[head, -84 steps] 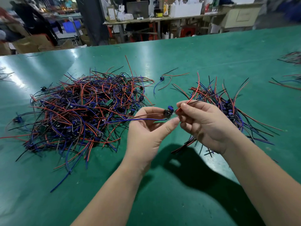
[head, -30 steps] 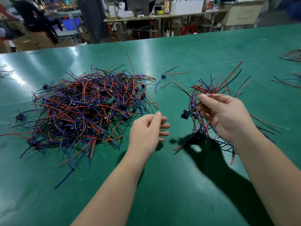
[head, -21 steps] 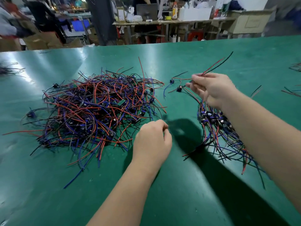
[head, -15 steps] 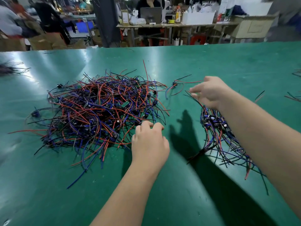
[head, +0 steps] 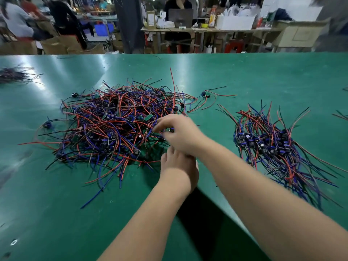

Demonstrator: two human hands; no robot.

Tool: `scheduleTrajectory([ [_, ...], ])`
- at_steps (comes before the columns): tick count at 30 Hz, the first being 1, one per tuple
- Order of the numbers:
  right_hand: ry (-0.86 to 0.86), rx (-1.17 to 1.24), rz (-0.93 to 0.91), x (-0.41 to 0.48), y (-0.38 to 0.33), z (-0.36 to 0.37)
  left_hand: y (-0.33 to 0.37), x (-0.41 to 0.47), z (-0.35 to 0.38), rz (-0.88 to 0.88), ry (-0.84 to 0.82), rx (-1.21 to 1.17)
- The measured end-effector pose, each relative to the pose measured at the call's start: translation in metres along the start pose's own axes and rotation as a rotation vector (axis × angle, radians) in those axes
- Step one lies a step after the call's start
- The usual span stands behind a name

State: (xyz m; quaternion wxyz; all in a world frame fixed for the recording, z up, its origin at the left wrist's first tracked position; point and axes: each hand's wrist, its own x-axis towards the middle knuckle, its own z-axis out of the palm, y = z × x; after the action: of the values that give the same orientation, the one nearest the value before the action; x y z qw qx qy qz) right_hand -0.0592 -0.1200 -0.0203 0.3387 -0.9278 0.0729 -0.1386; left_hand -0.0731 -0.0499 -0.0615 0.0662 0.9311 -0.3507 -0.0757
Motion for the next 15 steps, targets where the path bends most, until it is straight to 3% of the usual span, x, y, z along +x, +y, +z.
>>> scheduleTrajectory([
  [3, -0.066, -0.063, -0.003, 0.013, -0.004, 0.022, -0.004, -0.001, 0.0, 0.075, -0.092, 0.121],
  [7, -0.051, -0.226, -0.04, 0.023, -0.006, 0.024, -0.005, -0.001, 0.0, 0.076, -0.076, 0.128],
  [10, 0.116, 0.068, 0.022, 0.023, -0.01, 0.012, -0.002, 0.0, 0.0, 0.046, 0.048, -0.051],
  [13, 0.284, 0.603, 0.137, 0.014, -0.015, -0.017, -0.002, 0.002, -0.004, 0.073, 0.292, -0.335],
  [15, 0.279, 0.961, 0.18, 0.0, -0.014, -0.042, -0.003, 0.003, -0.009, 0.086, 0.431, -0.57],
])
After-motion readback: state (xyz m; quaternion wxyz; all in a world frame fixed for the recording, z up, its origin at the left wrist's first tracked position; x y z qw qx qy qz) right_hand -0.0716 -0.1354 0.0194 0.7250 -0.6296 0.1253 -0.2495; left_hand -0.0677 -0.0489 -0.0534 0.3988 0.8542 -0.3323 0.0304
